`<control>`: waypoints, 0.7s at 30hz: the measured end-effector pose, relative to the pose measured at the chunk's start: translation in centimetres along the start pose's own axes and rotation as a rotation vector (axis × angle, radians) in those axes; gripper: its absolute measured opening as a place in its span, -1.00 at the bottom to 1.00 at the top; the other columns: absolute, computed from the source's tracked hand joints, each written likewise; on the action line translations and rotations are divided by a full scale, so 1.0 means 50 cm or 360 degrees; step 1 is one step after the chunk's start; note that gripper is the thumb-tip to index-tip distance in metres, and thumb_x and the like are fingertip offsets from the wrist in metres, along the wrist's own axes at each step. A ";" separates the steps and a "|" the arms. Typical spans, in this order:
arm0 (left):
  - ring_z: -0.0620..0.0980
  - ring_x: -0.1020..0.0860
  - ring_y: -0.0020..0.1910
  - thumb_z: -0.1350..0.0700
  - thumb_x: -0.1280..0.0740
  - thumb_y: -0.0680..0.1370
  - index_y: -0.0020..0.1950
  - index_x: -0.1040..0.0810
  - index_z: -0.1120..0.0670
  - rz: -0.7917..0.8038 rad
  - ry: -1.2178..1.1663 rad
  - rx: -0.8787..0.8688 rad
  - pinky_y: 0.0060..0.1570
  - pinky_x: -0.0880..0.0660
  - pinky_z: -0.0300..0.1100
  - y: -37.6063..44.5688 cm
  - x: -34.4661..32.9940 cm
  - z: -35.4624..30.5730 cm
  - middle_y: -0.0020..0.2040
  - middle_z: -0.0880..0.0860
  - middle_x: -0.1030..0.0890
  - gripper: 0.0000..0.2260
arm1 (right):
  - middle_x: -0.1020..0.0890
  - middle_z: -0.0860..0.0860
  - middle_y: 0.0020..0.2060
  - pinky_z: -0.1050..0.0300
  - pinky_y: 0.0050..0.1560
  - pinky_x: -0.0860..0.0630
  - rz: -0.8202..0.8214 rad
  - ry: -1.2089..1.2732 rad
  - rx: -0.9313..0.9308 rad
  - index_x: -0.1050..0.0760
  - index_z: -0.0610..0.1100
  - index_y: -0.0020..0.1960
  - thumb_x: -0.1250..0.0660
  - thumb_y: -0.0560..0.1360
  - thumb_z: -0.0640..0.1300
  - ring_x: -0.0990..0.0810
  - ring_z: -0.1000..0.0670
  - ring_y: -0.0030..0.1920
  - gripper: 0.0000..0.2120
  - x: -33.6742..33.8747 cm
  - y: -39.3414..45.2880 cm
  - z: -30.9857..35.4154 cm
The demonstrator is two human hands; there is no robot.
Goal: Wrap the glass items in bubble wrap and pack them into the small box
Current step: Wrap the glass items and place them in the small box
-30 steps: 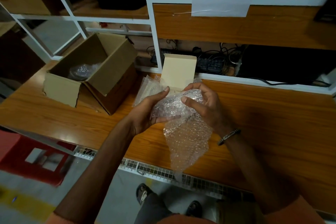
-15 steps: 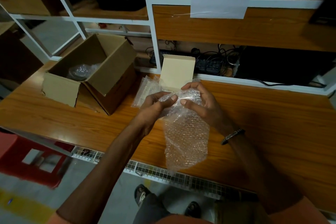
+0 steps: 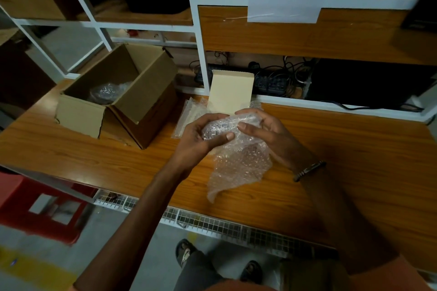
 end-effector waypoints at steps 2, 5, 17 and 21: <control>-0.07 -0.67 0.27 -0.02 -0.55 0.56 0.37 -0.63 0.00 0.0035 -0.0036 0.0067 0.21 -0.66 0.01 -0.004 0.005 0.004 0.30 -0.10 -0.68 -0.60 | -0.67 -0.19 0.30 -0.16 0.22 -0.67 0.0061 0.0151 0.0027 -0.47 -0.19 0.44 -0.43 0.60 -0.22 -0.68 -0.20 0.29 -0.57 -0.002 -0.002 -0.006; 0.09 -0.63 0.37 -0.36 -0.27 0.63 0.43 -0.60 -0.07 0.0180 -0.0131 0.0319 0.40 -0.53 0.19 -0.012 -0.001 0.019 0.41 0.01 -0.64 -0.49 | -0.58 -0.25 0.37 -0.19 0.28 -0.64 0.0142 0.0169 0.0029 -0.43 -0.22 0.47 -0.47 0.55 -0.29 -0.62 -0.21 0.37 -0.48 -0.005 -0.006 -0.013; 0.17 -0.70 0.24 0.14 -0.47 0.58 0.37 -0.63 0.20 0.0223 -0.0430 0.0430 0.19 -0.68 0.04 -0.011 -0.030 0.034 0.28 0.16 -0.72 -0.64 | -0.49 -0.01 0.50 -0.27 0.48 -0.47 0.0172 0.0032 0.0026 -0.46 -0.06 0.52 -0.51 0.46 -0.43 -0.48 -0.12 0.51 -0.31 0.006 -0.023 -0.018; 0.15 -0.68 0.28 0.18 -0.59 0.43 0.38 -0.64 0.10 0.0093 -0.0311 0.0309 0.21 -0.67 0.10 -0.008 -0.023 0.037 0.38 0.09 -0.65 -0.50 | -0.49 0.01 0.53 -0.33 0.60 -0.26 0.0121 0.0129 -0.0141 -0.52 0.09 0.47 -0.50 0.57 0.00 -0.44 -0.13 0.55 -0.51 0.008 -0.022 -0.043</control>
Point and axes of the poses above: each hand's wrist, its own y-axis towards the middle knuckle, its own x-axis out of the back of the hand, z = x × y, the point moved 9 cm from there along y, towards the middle knuckle
